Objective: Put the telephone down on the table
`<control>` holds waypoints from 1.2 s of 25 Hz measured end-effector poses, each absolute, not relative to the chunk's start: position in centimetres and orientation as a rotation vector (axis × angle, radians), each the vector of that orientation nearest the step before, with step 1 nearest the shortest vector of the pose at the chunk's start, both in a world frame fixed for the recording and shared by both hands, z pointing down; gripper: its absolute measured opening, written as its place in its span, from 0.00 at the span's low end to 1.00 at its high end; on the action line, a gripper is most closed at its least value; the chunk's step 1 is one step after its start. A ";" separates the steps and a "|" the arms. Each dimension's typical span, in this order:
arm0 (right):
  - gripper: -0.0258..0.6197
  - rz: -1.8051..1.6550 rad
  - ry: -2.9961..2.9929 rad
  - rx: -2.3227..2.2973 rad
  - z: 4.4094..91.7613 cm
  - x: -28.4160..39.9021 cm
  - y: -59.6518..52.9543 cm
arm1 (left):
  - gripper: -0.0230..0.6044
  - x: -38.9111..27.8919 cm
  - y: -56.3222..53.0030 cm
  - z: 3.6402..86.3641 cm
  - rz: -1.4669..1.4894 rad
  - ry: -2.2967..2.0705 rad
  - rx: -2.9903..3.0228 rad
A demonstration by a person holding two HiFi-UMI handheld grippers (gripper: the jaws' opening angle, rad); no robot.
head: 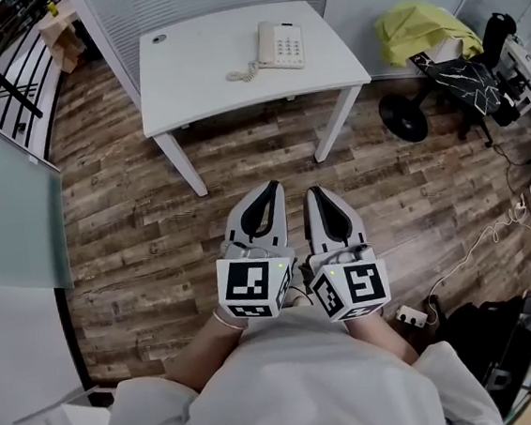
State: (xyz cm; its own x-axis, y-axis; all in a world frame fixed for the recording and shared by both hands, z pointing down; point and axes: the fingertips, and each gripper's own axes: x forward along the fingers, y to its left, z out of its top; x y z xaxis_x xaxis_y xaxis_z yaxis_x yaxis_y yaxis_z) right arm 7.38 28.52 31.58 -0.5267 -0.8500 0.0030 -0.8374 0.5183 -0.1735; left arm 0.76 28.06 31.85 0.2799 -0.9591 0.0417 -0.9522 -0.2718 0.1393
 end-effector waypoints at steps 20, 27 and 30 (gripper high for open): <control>0.08 -0.243 2.676 -1.480 31.6 9.4 28.5 | 0.04 2.9 28.5 31.8 -0.070 -1.806 2.396; 0.08 -0.239 2.678 -1.484 31.7 8.9 29.0 | 0.04 2.7 28.9 31.8 -0.065 -1.795 2.406; 0.08 -0.232 2.678 -1.484 31.6 8.6 29.3 | 0.04 2.5 29.1 31.8 -0.065 -1.795 2.411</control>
